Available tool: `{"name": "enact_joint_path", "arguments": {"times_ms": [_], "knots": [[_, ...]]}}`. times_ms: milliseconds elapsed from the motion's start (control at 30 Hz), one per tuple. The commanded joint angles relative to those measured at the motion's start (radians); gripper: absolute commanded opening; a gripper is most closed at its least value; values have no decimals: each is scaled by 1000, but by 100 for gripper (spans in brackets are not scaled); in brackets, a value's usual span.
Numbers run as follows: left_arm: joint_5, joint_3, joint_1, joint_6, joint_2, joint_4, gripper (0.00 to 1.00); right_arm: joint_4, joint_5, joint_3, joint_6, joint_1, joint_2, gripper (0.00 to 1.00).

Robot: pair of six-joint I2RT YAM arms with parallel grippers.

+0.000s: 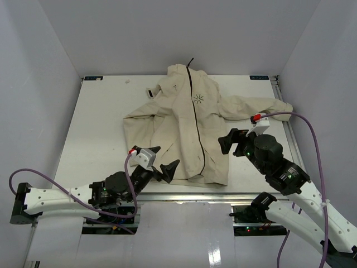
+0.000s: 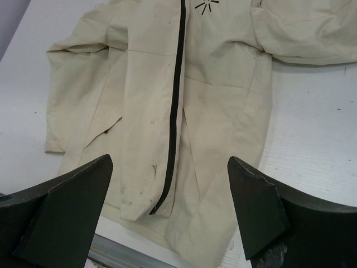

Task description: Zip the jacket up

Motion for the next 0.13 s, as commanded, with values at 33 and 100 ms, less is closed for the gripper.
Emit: {"name": "enact_joint_path", "arguments": {"times_ms": [33,100], "knots": [[24,38,5,-16,22,-9,98,60,-1,-15,-10,0,-8,90],[25,40,6,-16,25,-6,98,57,5,-16,-12,1,-4,90]]}}
